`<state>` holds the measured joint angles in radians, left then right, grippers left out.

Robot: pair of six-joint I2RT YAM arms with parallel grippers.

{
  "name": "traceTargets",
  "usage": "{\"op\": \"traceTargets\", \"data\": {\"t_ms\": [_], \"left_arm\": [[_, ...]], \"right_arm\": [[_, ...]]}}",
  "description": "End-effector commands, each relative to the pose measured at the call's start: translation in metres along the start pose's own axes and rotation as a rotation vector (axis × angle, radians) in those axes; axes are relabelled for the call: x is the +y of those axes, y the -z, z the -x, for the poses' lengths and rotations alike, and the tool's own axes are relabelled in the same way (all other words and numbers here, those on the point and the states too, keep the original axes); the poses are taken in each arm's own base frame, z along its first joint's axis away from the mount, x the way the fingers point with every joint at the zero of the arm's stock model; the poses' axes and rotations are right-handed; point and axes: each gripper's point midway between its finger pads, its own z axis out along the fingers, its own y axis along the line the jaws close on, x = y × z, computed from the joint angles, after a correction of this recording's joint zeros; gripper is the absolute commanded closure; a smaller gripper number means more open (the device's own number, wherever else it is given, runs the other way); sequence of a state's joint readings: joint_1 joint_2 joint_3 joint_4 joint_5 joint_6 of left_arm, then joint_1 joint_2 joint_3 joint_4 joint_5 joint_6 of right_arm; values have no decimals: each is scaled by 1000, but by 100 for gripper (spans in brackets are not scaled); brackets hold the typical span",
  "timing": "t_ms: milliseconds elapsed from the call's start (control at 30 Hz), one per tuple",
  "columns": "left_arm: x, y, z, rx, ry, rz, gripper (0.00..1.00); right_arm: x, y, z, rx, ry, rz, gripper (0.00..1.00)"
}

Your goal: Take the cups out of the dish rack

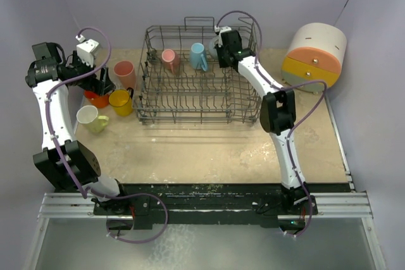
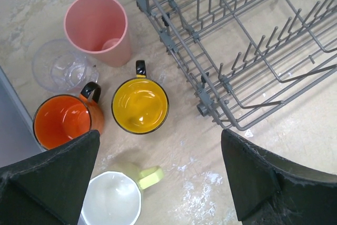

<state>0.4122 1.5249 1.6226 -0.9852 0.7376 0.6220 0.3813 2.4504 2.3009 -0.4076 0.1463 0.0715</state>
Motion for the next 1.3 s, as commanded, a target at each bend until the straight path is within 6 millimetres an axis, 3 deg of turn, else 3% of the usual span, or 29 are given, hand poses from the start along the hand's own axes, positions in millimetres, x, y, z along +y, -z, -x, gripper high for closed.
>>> {"op": "traceTargets", "data": {"t_ms": [0,133,267,433,733,900,1033,1267], "left_arm": [[-14,3,16,-79,-47,-72,1],[-27,2,25,-115,-90,-118,2],[-46,0,36,-151,-182,-175,4],[-78,-10,51,-168,-329,-218,4],[-144,-8,72,-324,-637,-277,5],[-165,-3,79,-360,-810,-212,9],[-176,7,75,-376,-854,-207,12],[-189,38,69,-460,-906,-125,32]], "right_arm": [[-32,126,156,-417,-48,-59,100],[-26,154,167,-440,-73,-19,100],[-7,183,162,-405,-151,78,100],[38,219,134,-342,-229,258,100],[135,329,91,-274,-470,863,100],[183,383,76,-221,-572,1131,100],[211,408,64,-170,-649,1277,100],[240,450,54,-109,-722,1490,100]]}}
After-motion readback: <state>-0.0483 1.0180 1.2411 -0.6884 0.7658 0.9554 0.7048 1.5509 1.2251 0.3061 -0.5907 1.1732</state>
